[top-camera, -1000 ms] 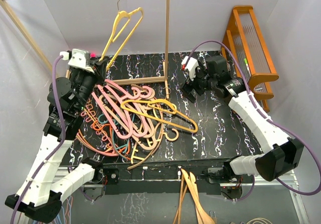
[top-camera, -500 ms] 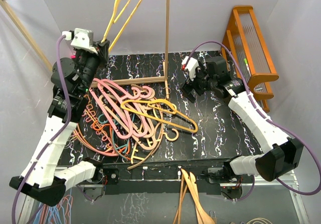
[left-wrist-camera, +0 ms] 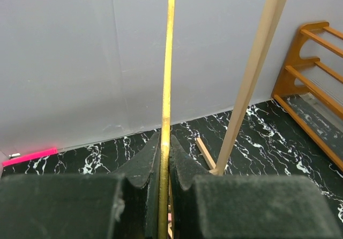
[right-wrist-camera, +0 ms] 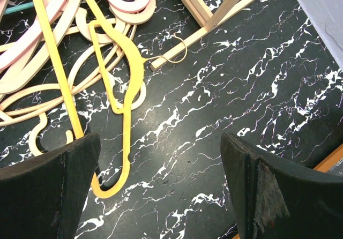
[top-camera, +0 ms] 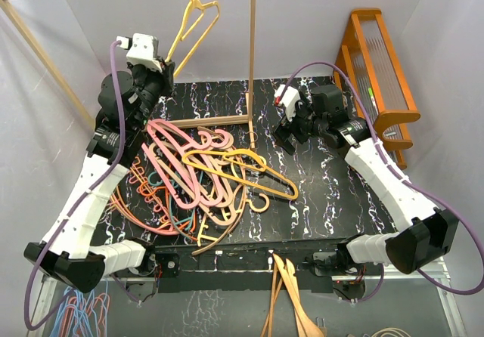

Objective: Organize the hangers
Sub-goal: Place the hanger at the clothesline.

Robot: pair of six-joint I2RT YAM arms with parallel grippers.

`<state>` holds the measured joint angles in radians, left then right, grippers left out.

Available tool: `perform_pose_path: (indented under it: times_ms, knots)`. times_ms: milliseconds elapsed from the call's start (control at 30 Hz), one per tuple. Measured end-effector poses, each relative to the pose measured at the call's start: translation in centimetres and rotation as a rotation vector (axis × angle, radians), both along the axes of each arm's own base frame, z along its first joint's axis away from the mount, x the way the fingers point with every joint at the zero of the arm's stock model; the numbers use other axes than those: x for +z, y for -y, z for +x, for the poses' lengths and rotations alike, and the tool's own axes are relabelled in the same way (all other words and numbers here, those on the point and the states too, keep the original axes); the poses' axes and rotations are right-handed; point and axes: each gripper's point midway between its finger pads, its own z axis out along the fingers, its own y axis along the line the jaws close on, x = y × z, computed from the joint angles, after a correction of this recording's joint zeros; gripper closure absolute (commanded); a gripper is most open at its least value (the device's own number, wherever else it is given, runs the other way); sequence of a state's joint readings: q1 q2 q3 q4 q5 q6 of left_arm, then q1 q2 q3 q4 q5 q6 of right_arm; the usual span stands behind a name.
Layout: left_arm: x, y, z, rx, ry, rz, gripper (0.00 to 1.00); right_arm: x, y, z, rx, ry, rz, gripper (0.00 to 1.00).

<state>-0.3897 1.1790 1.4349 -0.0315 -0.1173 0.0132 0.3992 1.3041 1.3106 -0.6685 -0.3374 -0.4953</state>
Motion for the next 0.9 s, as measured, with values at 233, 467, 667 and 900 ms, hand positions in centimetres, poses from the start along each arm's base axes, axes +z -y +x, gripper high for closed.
perform_pose_path:
  times_ms: [233, 467, 667, 900]
  knots:
    - [-1.2, 0.2, 0.8, 0.009, -0.054, -0.002, 1.0, 0.0, 0.0, -0.1, 0.001, 0.003, 0.002, 0.02]
    - [-3.1, 0.5, 1.9, 0.028, -0.117, -0.019, 0.25, -1.0, -0.5, -1.0, 0.042, -0.035, 0.017, 0.02]
    - [-4.2, 0.6, 1.9, 0.033, -0.149, -0.047, 0.03, -3.7, -1.6, -3.7, 0.2, -0.084, 0.025, 0.01]
    - [-9.7, -1.9, -3.4, 0.048, -0.221, 0.001, 0.03, -13.2, -0.7, -4.9, 0.242, -0.236, -0.083, 0.12]
